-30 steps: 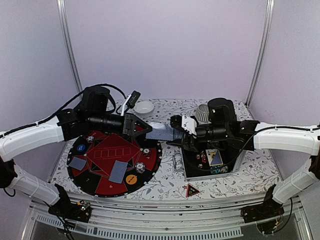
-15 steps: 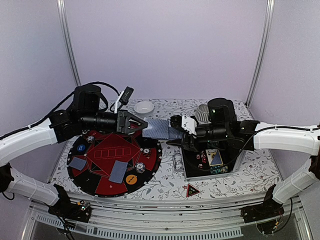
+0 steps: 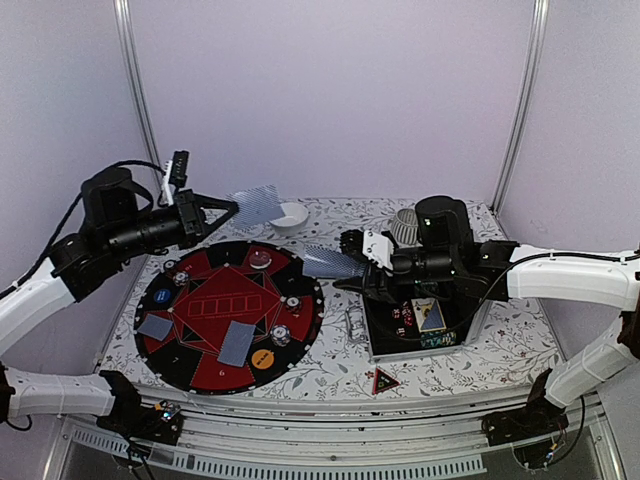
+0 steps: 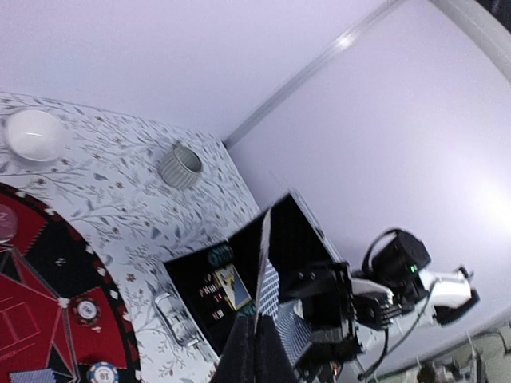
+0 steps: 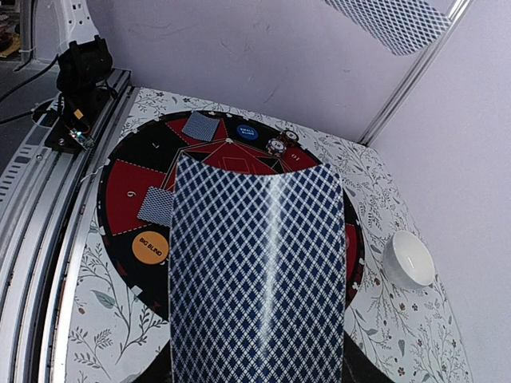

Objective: Distribute texas hold em gaming equipment
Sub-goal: Distribute the poker card in the small blind area.

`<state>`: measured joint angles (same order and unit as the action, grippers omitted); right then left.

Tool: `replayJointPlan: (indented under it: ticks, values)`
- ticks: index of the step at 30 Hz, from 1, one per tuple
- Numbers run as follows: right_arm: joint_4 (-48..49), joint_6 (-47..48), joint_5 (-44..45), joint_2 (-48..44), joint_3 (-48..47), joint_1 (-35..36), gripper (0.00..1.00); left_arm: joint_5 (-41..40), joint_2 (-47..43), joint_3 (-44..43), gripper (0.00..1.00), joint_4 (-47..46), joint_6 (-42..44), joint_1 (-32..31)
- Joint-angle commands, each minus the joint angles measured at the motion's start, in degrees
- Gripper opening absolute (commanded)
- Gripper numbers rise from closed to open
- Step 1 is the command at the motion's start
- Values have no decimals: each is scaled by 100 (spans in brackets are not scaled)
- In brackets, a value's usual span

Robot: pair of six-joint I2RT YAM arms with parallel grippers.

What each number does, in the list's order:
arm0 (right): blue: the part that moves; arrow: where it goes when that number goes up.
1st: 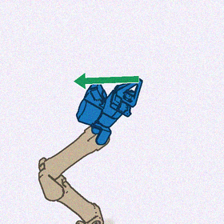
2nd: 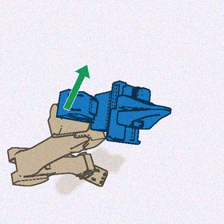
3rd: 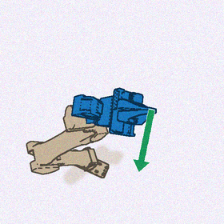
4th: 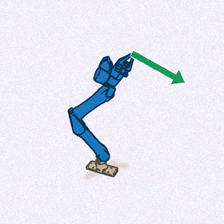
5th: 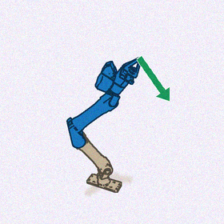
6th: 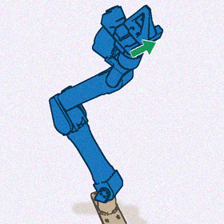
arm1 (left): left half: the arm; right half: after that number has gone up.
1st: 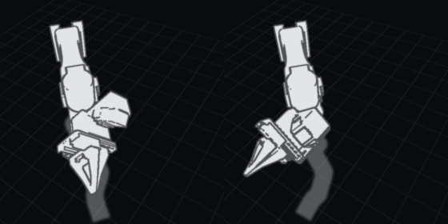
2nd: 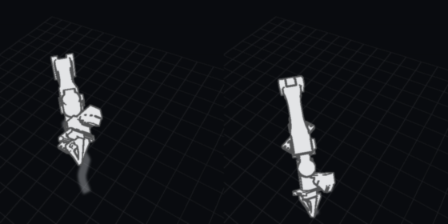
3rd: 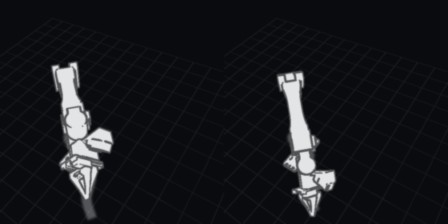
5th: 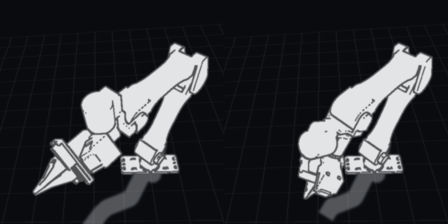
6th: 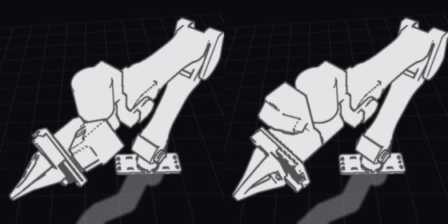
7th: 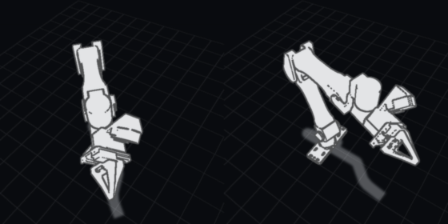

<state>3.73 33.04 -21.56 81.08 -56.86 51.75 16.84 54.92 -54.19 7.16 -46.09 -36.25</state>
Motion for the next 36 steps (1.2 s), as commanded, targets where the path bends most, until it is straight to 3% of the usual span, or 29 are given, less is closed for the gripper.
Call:
replayJointPlan:
  ticks: [1, 6, 9, 13, 19, 23, 25, 27, 33, 36]
  values:
    - [78, 6, -24, -59, -76, 37, 43, -1514, -1001, 722, 0, 748, -909, 912]
    - [120, 42, -71, -97, -16, 30, 43, -1785, -2070, 1778, 0, 1548, -1687, 2252]
    - [121, 77, -93, -157, 14, 31, 43, -1512, -2459, 2299, 0, 2023, -2115, 3205]
    - [113, 114, -112, -263, 99, 31, 43, -767, -2571, 2737, 0, 2015, -1964, 4250]
    - [112, 168, -131, -304, 147, 30, 43, -701, -2168, 2849, 0, 1843, -1916, 4504]
    - [112, 177, -142, -359, 155, 27, 43, 128, -1429, 2277, 0, 1432, -375, 4843]
    - [117, 194, -154, -382, 150, 26, 43, 793, -727, 1605, 0, 1742, 787, 5000]
    - [130, 211, -178, -390, 149, 20, 43, 1227, 86, 800, 0, 2621, 2021, 5010]
    - [170, 221, -260, -343, 145, 28, 43, 733, 1022, -537, 0, 4116, 3817, 4992]
    - [173, 222, -294, -358, 142, 26, 43, 333, 1309, -742, 0, 4392, 4013, 4754]
